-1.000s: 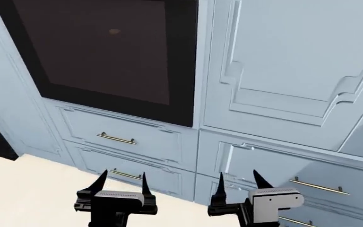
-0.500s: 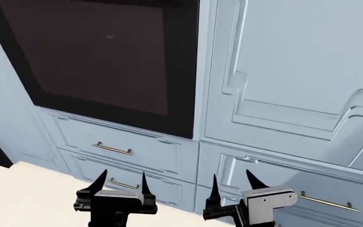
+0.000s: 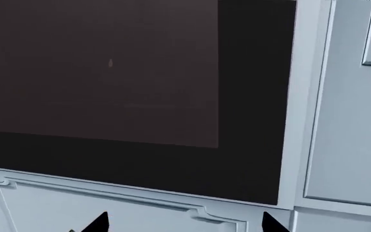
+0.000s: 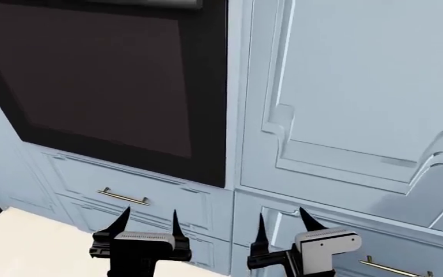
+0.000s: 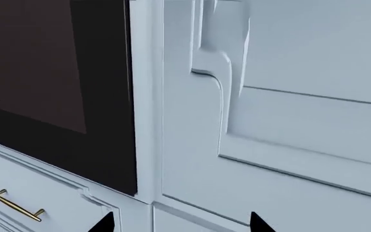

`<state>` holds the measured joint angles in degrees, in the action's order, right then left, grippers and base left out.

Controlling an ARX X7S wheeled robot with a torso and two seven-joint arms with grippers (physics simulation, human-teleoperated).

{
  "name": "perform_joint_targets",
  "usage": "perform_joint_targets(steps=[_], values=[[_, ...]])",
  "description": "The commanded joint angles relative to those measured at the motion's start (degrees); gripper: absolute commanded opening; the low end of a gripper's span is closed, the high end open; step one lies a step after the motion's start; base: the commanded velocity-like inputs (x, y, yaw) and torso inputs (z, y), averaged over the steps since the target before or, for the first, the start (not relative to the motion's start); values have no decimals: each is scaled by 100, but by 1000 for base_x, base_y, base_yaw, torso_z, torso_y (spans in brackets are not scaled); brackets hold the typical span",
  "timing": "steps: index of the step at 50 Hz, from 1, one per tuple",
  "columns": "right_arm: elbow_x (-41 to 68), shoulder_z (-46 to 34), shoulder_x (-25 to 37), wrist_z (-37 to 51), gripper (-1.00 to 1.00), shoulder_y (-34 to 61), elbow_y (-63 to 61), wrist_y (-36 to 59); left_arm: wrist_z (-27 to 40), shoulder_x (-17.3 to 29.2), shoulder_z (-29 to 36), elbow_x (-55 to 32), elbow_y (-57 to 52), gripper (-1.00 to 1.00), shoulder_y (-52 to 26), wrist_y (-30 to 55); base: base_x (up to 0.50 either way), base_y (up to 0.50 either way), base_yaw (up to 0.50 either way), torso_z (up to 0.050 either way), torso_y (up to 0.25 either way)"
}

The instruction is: Open the oven door

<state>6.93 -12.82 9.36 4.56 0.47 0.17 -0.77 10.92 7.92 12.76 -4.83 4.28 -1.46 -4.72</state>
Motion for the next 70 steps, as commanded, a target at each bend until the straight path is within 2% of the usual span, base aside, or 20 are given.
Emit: perform_joint_targets(steps=[1,22,28,30,32,33,36,38,41,43,48,60,70], values=[[-21,-82,56,37,100,-2,-65,42,55,40,44,-44,-26,100,-7,24,284,85,0,0,0],[6,-97,72,204,100,33,33,13,150,93,113,-116,-29,100,-33,35,108,32,0,0,0],[37,-102,84,227,100,23,23,-10,191,203,-81,-373,-347,100,-214,461,0,0,0,0,0],[49,-105,89,227,100,22,29,-29,283,467,11,86,-586,100,-436,630,0,0,0,0,0],[65,-109,95,222,100,17,25,-54,359,901,337,1086,-884,100,-733,817,0,0,0,0,0],[73,-110,97,220,100,17,33,-69,393,1192,601,1850,-1027,100,-930,869,0,0,0,0,0],[97,-113,105,223,100,13,18,-74,-57,2125,1362,4000,-1411,100,-1726,1052,0,0,0,0,0],[106,-121,111,226,100,15,1,-65,-506,2603,1664,4947,-1533,100,-2328,993,0,0,0,0,0],[120,-123,116,231,100,21,17,-93,-1021,3054,1917,5642,-1556,100,-3156,674,0,0,0,0,0],[128,-126,121,240,100,18,3,-91,-1261,3200,1999,5766,-1537,100,-3607,442,0,0,0,0,0],[153,-125,132,263,100,6,-19,-105,-1698,3273,2024,5669,-1529,100,-4253,208,0,0,0,0,0],[181,-150,165,318,100,-28,-100,-117,-2085,3195,1824,5347,-1603,100,-4620,379,0,0,0,0,0],[199,-170,188,349,100,-34,-86,-170,-2344,2847,1862,5204,-1203,100,-5184,462,0,0,0,0,0]])
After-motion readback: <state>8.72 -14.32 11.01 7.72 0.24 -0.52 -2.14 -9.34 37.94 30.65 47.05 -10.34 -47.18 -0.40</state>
